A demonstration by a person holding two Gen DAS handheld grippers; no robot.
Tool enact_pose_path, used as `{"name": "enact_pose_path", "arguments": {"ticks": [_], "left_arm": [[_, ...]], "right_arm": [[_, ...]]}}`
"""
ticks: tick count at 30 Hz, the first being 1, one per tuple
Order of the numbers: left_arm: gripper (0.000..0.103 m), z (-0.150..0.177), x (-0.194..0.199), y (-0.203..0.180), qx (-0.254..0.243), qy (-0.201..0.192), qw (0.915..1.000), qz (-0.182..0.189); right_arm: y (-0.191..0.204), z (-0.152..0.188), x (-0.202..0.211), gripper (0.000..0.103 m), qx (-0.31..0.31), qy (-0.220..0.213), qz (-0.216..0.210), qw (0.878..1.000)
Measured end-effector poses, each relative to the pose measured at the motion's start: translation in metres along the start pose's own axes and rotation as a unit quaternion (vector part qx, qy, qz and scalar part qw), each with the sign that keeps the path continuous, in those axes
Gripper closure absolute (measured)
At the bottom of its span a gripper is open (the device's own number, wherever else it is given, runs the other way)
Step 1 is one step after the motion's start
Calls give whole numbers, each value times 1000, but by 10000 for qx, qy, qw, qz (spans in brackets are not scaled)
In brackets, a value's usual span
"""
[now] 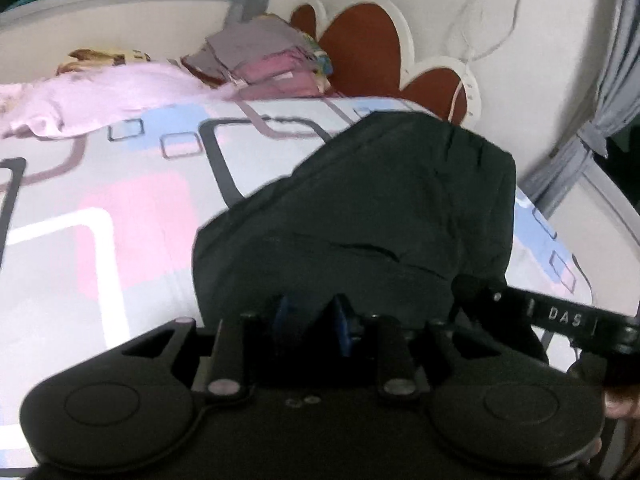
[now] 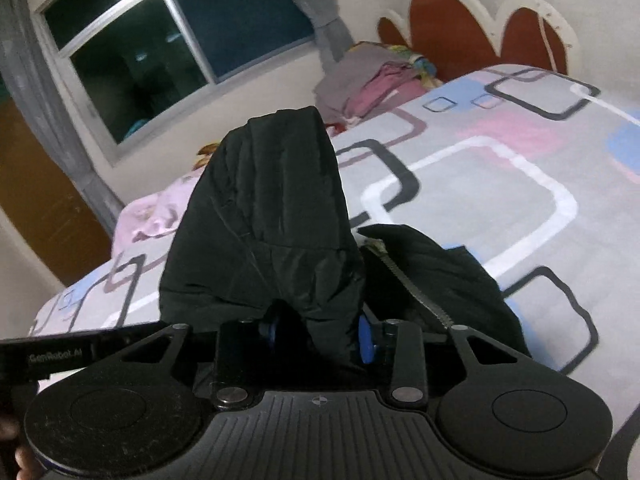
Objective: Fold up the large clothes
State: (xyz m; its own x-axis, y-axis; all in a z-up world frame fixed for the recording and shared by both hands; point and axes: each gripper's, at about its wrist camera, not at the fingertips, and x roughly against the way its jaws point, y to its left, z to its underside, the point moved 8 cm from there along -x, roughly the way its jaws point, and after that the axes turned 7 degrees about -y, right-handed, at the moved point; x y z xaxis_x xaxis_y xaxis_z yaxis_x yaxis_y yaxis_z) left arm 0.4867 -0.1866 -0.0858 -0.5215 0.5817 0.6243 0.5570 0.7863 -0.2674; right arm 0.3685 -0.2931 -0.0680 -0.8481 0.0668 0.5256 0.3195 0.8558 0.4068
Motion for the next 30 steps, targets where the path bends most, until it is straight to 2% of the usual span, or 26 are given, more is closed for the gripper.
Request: {"name": "enact_pose_path", "arguments": {"ticks": [4,6,8,10,12,15,18,20,21,22,25,27,30], "left_arm": [[79,-9,-12,-20,-237,23,9994,241],[79,-12,-30,-39,-550,237,9975,367],[78,-5,-54,-55,-1067,452,9929,254],[78,10,-81,-65,-1326,641,9891,51],[79,18,-102,-69,-1282,683,9894,-69],[79,15,-112,-72,-1184,756,9900,-101],[79,15,-104,-72,-1262,734,9893,-13],[79,14,-97,-69,-1156,649,9912,50],[79,14,-95,-69,-1105,620,9919,78],[79,12,-94,-68,-1015,605,9930,82],[79,6,-94,-68,-889,595,9942,55],[78,3,-96,-68,-902,608,9941,-2],[78,0,-94,-68,-790,577,9951,-103]], "right_arm": [[-16,5,8,71,-183,-104,275,9994],[-33,14,11,71,-490,-34,363,9981],[-50,29,1,71,-794,215,379,9959],[-59,39,-14,71,-769,357,493,9952],[-70,42,-32,71,-717,346,567,9952],[-81,41,-41,71,-1058,508,447,9921],[-79,32,-25,70,-924,562,461,9931],[-72,18,-2,70,-623,305,596,9958],[-70,12,7,65,-414,171,640,9969],[-63,4,16,62,-186,35,561,9982],[-41,-23,18,62,173,-153,123,9997],[-22,-38,5,62,406,-140,-272,9987],[-5,-48,-24,62,694,38,-517,9962]]}}
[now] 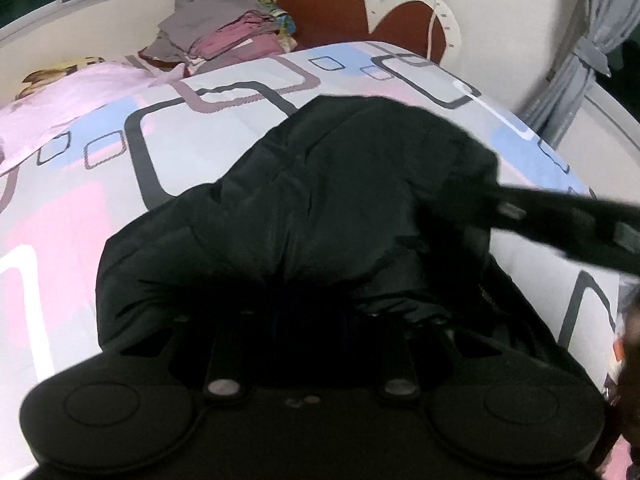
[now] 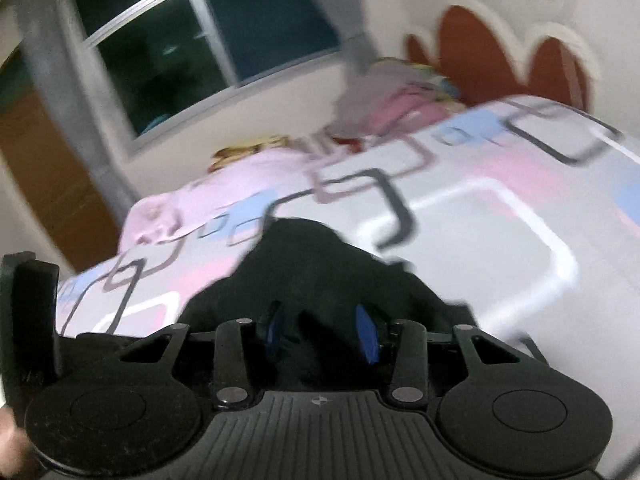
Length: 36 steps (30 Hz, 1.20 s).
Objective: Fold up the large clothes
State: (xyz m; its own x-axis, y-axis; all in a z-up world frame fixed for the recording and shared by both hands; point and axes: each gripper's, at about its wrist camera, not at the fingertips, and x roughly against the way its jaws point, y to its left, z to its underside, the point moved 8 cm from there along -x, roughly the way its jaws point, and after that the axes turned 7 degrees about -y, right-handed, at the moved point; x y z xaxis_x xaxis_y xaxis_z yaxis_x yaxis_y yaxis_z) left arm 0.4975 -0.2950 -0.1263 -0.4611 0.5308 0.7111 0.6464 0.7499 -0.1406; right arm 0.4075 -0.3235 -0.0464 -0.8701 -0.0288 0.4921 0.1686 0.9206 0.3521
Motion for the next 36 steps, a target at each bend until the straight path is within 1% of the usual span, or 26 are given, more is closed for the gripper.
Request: {"name": "enact_pose_path", "arguments": {"ticks": [1,3,4,6,7,8,11,13,14,16,17,21,23,25,26,27,28,29,30,31,32,33,34,36], "left_arm": [[79,-1,1,0,61,5,10000,-13],[78,-6,7,2,188,-53,9998,-58],[76,-10,11,5,292,-124,9994,-116],[79,-16,16,17,463,-241,9974,-490],[79,-16,14,22,548,-233,9965,-588],[79,-14,10,24,676,-176,9958,-595],[79,-7,-6,22,644,-76,9946,-805],[79,-2,-14,25,793,-117,9927,-898],[79,1,-19,28,906,-146,9914,-932],[79,6,-27,33,1053,-159,9895,-977],[80,7,-28,34,1079,-145,9892,-984],[80,8,-24,30,944,-138,9897,-1063],[80,6,-23,27,794,-102,9905,-1122],[79,2,-20,24,568,-18,9919,-1134],[79,-1,-14,22,555,14,9926,-1084],[78,-4,-5,22,661,22,9929,-989],[72,-8,9,20,768,-50,9933,-862],[64,-11,28,15,753,-227,9940,-756],[61,-13,44,11,679,-361,9943,-733],[59,-12,59,8,609,-452,9943,-748],[58,-9,73,5,589,-551,9941,-731],[58,-4,86,3,624,-596,9941,-652],[59,2,95,-1,675,-606,9943,-559],[61,18,108,-10,760,-598,9947,-359]], "right_arm": [[-2,2,-11,62,58,168,80,9998],[-20,14,-36,63,261,799,490,9953],[-28,20,-45,64,313,1046,520,9927],[-38,26,-54,64,376,1251,327,9909],[-41,30,-55,64,451,1315,261,9899],[-42,34,-59,64,507,1423,182,9884],[-46,46,-69,64,540,1662,47,9846],[-51,56,-78,64,491,1697,-41,9843],[-52,58,-86,64,464,1641,-70,9853],[-56,66,-90,64,343,1400,-96,9895],[-56,67,-91,64,314,1367,-88,9901],[-55,65,-91,64,361,1344,-145,9902],[-54,62,-91,64,391,1392,-136,9894],[-52,56,-89,64,443,1527,-106,9872],[-50,51,-85,64,522,1623,-93,9853],[-49,43,-78,63,529,1675,-74,9844],[-47,32,-65,63,481,1600,-67,9859],[-44,20,-46,63,422,1397,-157,9892],[-41,13,-31,59,410,1298,-222,9904],[-36,7,-14,53,451,1206,-296,9912],[-29,3,5,53,553,1050,-361,9923],[-24,2,19,53,626,985,-394,9924],[-18,5,32,53,651,1013,-447,9917],[-5,22,53,53,755,1171,-647,9881]]}}
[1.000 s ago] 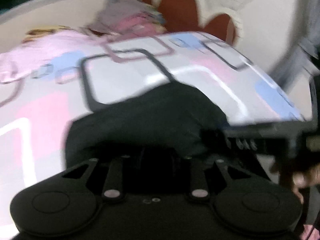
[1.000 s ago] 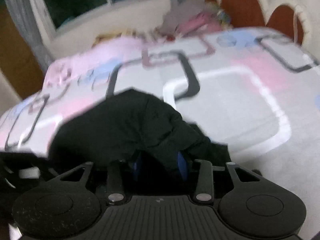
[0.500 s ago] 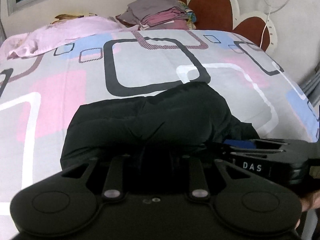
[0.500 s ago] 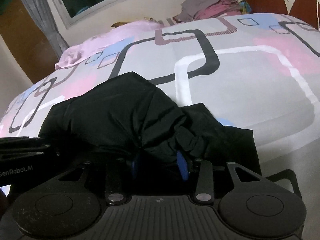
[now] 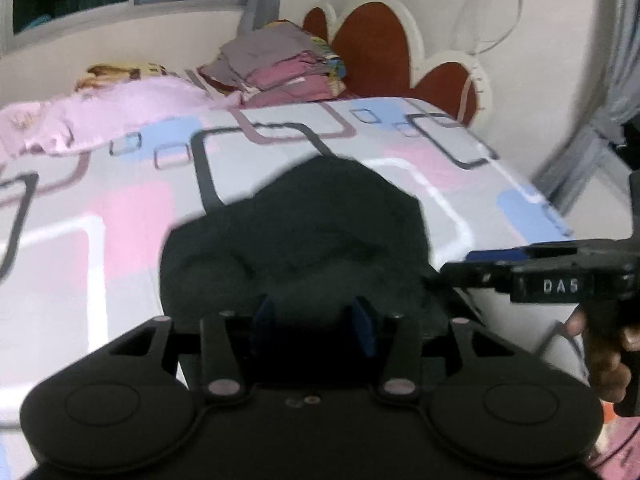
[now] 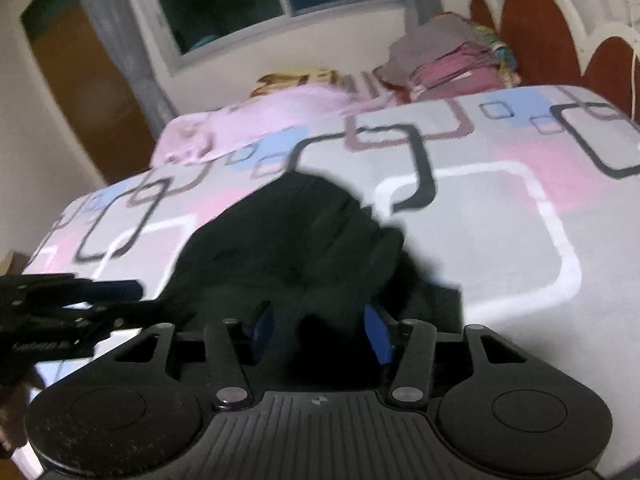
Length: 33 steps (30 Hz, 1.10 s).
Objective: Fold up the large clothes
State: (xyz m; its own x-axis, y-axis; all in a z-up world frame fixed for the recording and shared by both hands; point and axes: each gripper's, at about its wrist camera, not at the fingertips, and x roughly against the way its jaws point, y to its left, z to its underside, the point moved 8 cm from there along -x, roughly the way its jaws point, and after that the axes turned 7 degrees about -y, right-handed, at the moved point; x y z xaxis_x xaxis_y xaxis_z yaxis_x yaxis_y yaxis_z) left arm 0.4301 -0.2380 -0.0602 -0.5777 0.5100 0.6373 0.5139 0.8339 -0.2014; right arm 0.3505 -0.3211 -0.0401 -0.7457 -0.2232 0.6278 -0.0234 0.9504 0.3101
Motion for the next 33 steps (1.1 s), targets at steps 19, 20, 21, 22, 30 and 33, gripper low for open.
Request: {"name": "enact_pose_path", "arguments": {"ticks": [19,20,21,22,30,33], "left_arm": [[1,48,42,23,85,-229,9991,-353],[1,55,41,31,270,-160,9990,-314],[2,63,39,38,491,-107,9985,-202],[2,71,37,45,747,-60,9972,-68],[0,84,12,70,1870,94,9806,584],[0,91,0,75,2163,229,9721,876]], "right_arm": [[-72,61,23,0,-1618,-243,175,9864],[-86,64,25,0,-1829,-221,90,9829],[-99,71,21,0,-2098,-129,32,9777],[-111,78,18,0,-2322,-15,-9,9727],[-137,115,-23,0,-3233,520,-846,9411],[-130,115,-46,0,-3130,691,-1146,9403]]}}
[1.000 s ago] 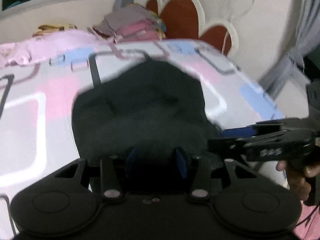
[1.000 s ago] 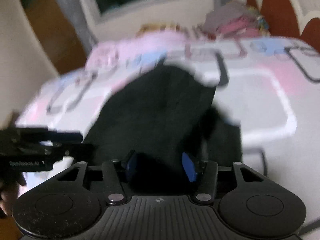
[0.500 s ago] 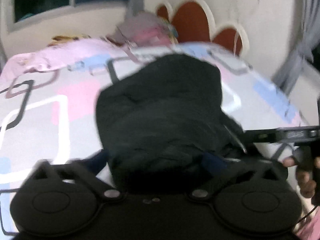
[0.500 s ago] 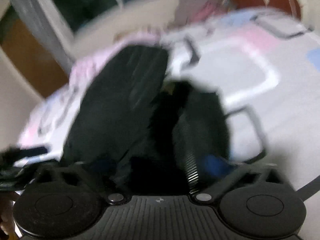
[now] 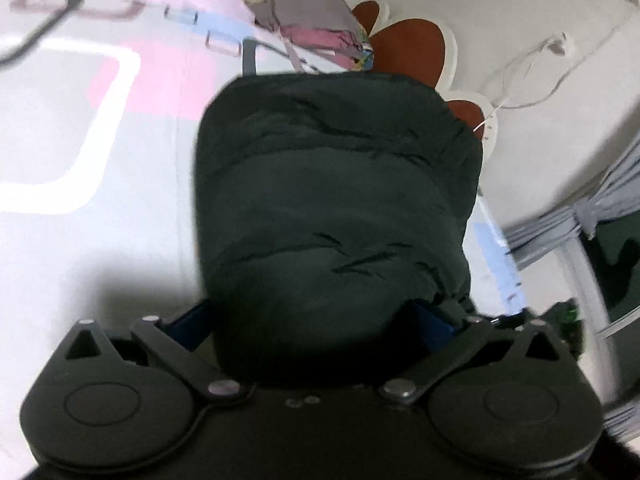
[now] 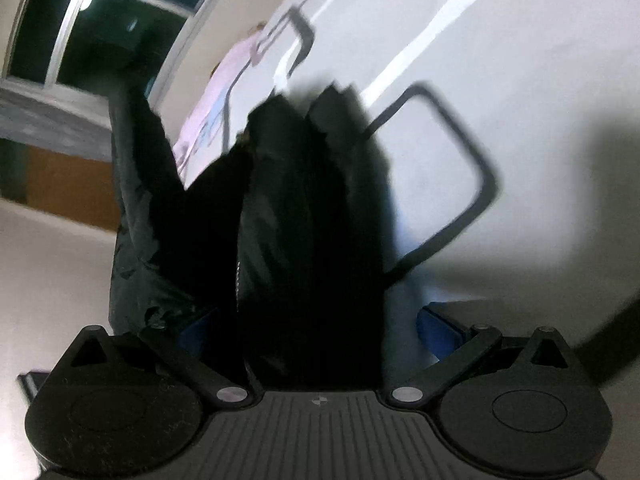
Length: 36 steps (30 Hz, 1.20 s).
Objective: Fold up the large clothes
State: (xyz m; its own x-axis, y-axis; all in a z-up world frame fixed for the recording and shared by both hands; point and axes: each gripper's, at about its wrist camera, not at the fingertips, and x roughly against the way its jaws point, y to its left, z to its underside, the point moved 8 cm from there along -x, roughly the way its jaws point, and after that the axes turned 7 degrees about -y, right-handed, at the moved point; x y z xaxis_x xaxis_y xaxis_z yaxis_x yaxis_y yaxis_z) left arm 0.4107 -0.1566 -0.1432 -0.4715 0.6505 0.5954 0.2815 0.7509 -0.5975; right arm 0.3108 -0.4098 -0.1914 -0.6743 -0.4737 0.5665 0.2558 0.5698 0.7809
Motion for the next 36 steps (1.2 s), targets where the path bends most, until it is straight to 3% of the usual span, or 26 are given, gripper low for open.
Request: {"name": "enact_pose_path", "arguments": {"ticks": [5,9,11,12,16,20,24,28,33,36], "left_arm": [[0,-1,-19,9,290,122,9988,366],[0,-3,-32,0,90,203,9991,361],[0,-3,-31,-5,-17,223,9992,343],[1,-5,-27,-8,-24,202,9992,353],[2,-16,-14,-17,-91,-3,9993,373],[2,-44,17,-10,-181,-385,9986,312],[2,-72,71,21,-222,-711,9971,126],[2,-83,123,77,-150,-821,9963,-189],[1,-69,151,154,-263,-387,9954,-840],[1,-56,147,175,-188,-345,9963,-760]], "right_arm": [[19,-4,-31,1,535,403,-278,9974],[41,-2,-58,1,1269,559,-179,9902],[45,-4,-65,10,1235,596,-314,9900],[48,-5,-67,16,1160,642,-434,9902],[71,-9,-74,17,1174,597,-549,9898],[122,-14,-92,17,1353,547,-759,9864],[193,-4,-127,19,1889,563,-1011,9752],[251,37,-180,19,2221,741,-1088,9661],[252,118,-259,19,1896,1280,-725,9708],[240,134,-271,15,1675,1025,-620,9786]]}}
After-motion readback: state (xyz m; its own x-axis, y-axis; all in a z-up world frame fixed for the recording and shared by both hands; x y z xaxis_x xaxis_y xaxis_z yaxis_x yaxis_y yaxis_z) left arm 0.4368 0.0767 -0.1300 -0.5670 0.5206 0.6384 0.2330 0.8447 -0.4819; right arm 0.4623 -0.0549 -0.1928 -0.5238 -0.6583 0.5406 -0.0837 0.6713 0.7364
